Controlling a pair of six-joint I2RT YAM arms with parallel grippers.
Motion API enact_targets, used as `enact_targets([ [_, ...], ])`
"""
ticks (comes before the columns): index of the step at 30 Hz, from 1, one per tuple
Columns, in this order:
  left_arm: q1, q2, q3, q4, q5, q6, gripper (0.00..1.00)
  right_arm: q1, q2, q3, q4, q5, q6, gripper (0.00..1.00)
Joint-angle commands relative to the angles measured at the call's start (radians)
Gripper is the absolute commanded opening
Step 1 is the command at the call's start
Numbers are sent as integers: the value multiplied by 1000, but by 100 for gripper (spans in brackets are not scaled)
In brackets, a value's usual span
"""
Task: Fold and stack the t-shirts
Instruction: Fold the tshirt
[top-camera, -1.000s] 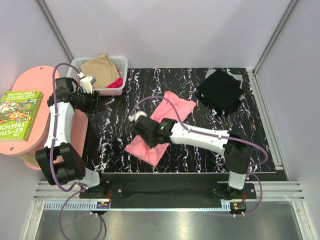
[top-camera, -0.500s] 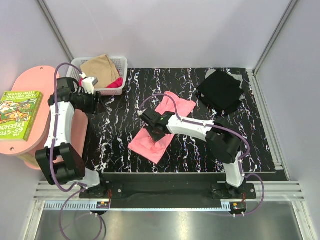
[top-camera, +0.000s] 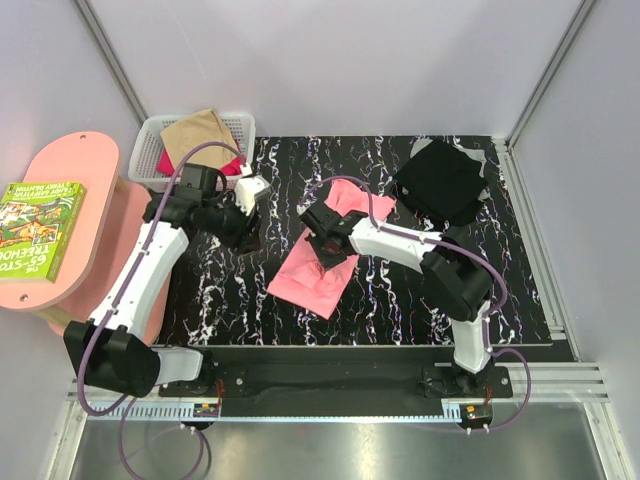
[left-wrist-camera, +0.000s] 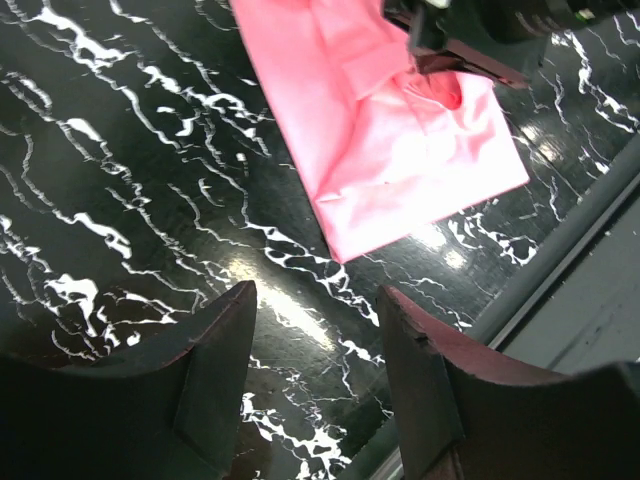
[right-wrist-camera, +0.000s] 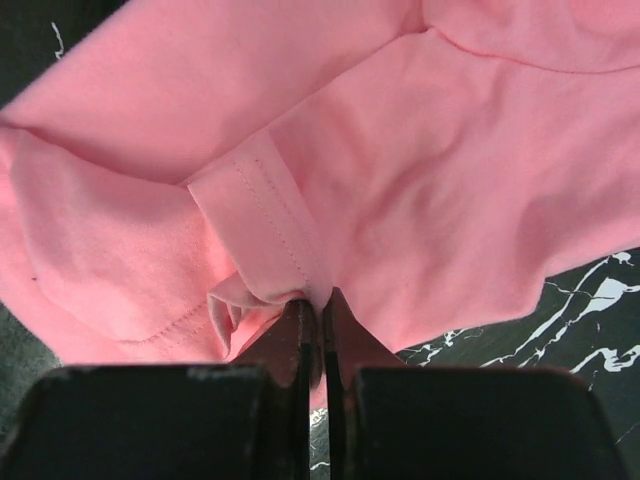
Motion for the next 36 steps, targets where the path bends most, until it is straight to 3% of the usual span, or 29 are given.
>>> enact_targets([
  [1,-47,-4,-18,1,-36,-12,56,2,-85,39,35,-25,-9,0],
  [8,-102,-1,-61,21,-50,-33,55,-3,-135,37,35,6,-28,0],
  [22,-132,-3,-118,50,-75,-33,54,-99,-53,7,68,3,-26,0],
  [25,-138,-6,-118,52,-76,-30,54,-105,-22,10,68,12,-28,25],
  [28,-139,-4,-121,52,-81,-29,54,-105,-4,19,66,56,-23,98],
  [36,-141,-10,-147,55,-90,-21,54,-107,-132,111,48,194,-26,100],
])
